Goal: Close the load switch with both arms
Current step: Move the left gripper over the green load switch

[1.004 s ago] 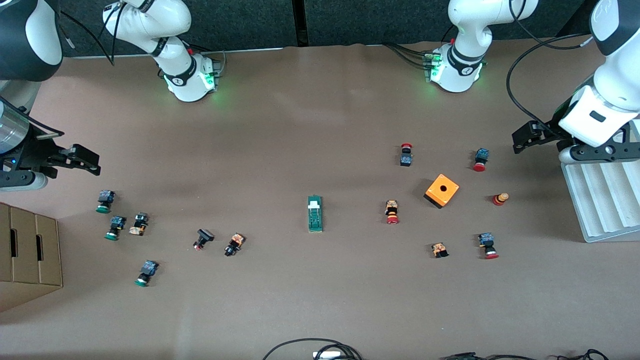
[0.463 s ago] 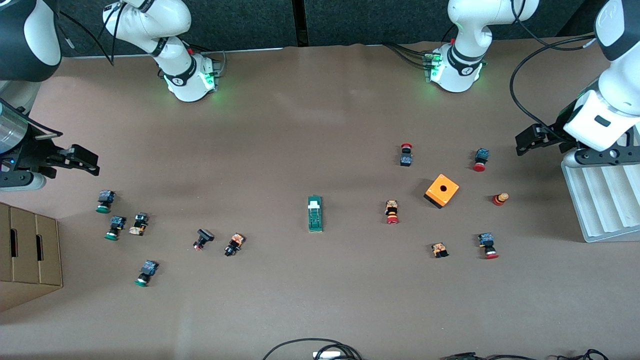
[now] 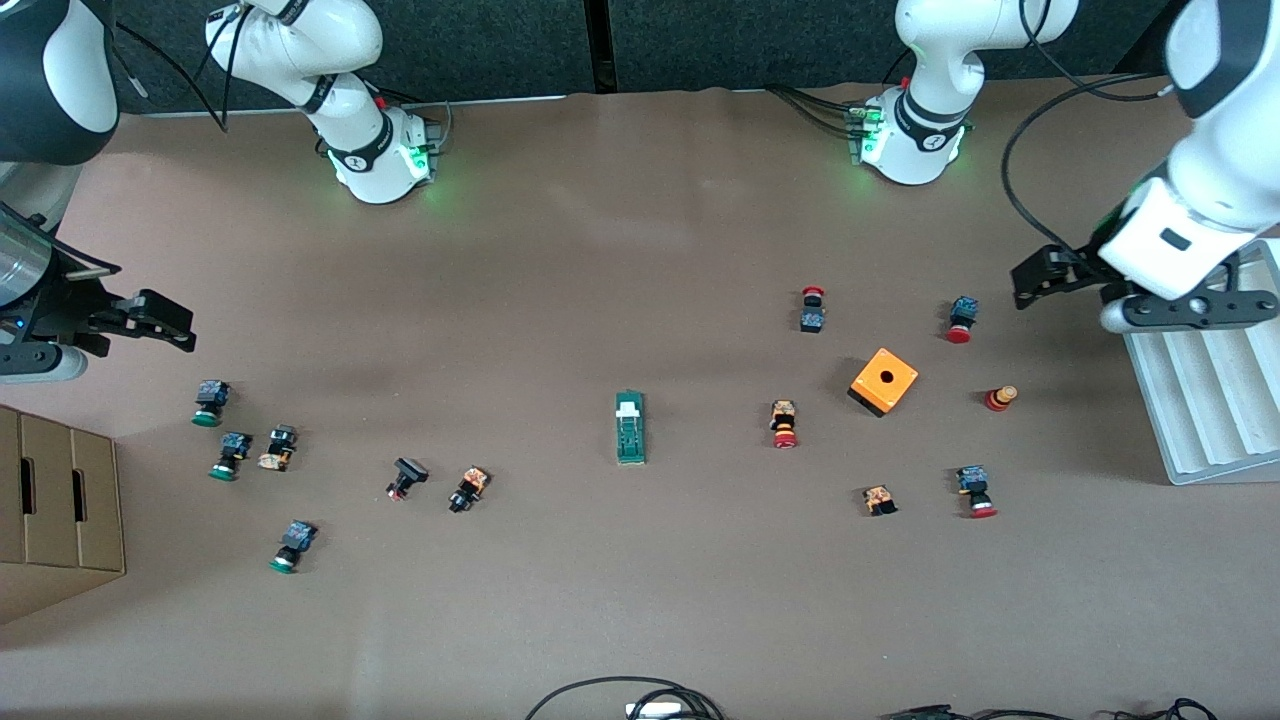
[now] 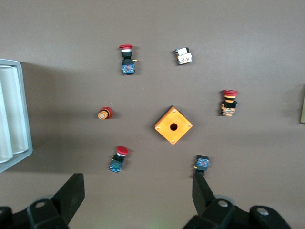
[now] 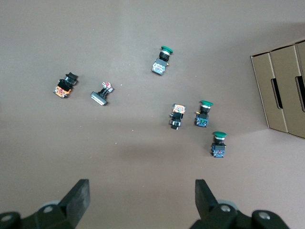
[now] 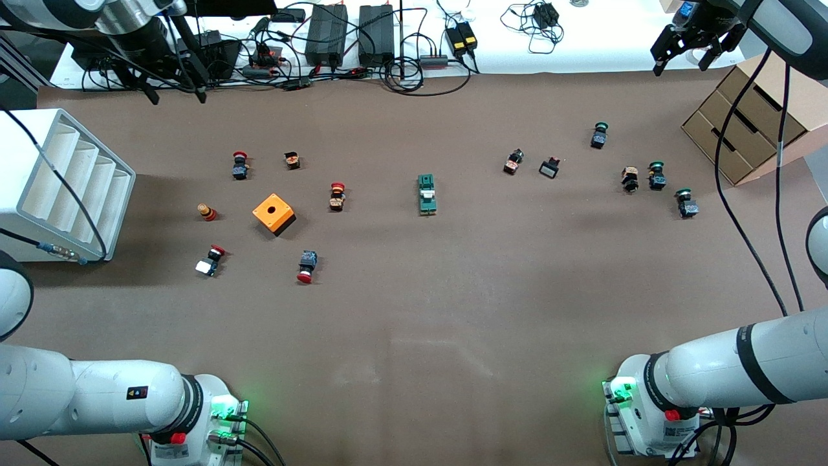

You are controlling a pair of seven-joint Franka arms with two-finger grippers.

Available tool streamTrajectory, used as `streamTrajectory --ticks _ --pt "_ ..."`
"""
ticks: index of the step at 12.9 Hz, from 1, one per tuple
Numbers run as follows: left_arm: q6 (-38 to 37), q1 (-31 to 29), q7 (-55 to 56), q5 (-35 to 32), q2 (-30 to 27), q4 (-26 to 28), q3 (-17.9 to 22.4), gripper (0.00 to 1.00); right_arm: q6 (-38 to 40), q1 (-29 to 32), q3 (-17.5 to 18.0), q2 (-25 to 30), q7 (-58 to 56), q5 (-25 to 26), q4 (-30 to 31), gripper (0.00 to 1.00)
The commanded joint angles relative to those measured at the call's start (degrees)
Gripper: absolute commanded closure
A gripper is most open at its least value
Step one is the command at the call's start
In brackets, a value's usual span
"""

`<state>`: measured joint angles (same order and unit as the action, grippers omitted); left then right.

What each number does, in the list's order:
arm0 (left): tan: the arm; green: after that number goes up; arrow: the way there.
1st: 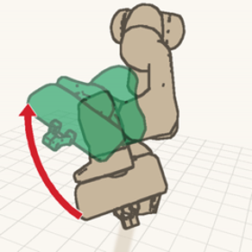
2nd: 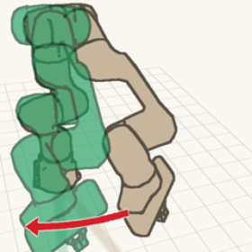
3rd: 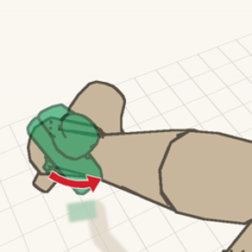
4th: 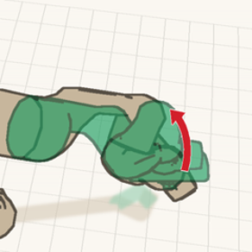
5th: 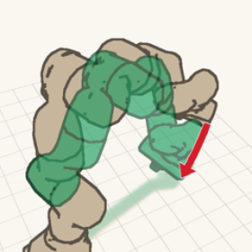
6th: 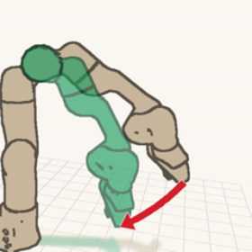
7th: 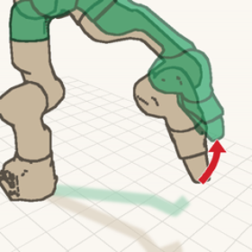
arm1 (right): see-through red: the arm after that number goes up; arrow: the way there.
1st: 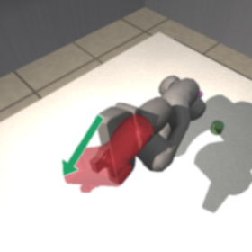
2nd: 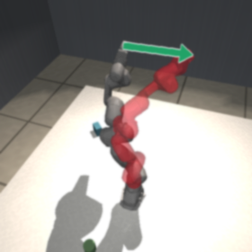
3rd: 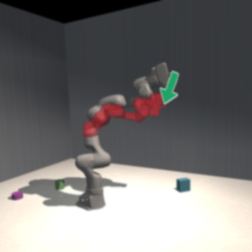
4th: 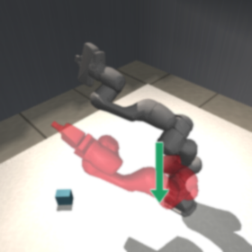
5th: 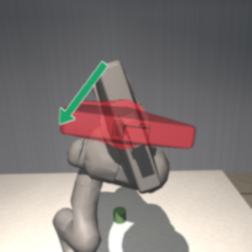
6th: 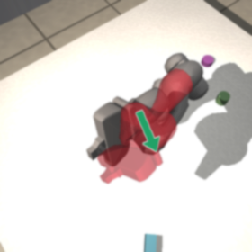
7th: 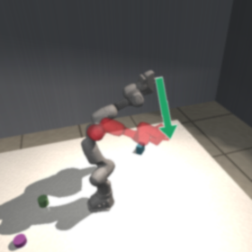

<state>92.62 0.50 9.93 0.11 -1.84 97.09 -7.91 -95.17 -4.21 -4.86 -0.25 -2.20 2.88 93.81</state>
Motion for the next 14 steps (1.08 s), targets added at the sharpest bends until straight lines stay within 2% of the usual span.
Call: streamTrajectory --ticks 1,6,9,14 --pt "-0.8 0.3 6.1 0.1 0.2 -1.6 -3.7 0.00 -0.5 -0.2 -0.2 -0.3 0.2 -1.1 -0.5 0.00" --pt "0.8 0.4 20.8 0.0 1.0 -2.9 -12.8 0.00 -0.5 -0.1 -0.2 -0.3 0.2 -1.1 -0.5 0.00" --pt "4.2 0.4 27.9 -0.8 1.8 -2.7 -17.2 0.00 -0.5 -0.1 -0.2 -0.4 0.2 -1.1 -0.5 0.00" --pt "11.9 1.2 47.0 -11.7 7.1 -2.3 -30.0 0.00 -0.3 0.4 -0.4 -0.4 0.2 -1.1 -0.5 0.00"
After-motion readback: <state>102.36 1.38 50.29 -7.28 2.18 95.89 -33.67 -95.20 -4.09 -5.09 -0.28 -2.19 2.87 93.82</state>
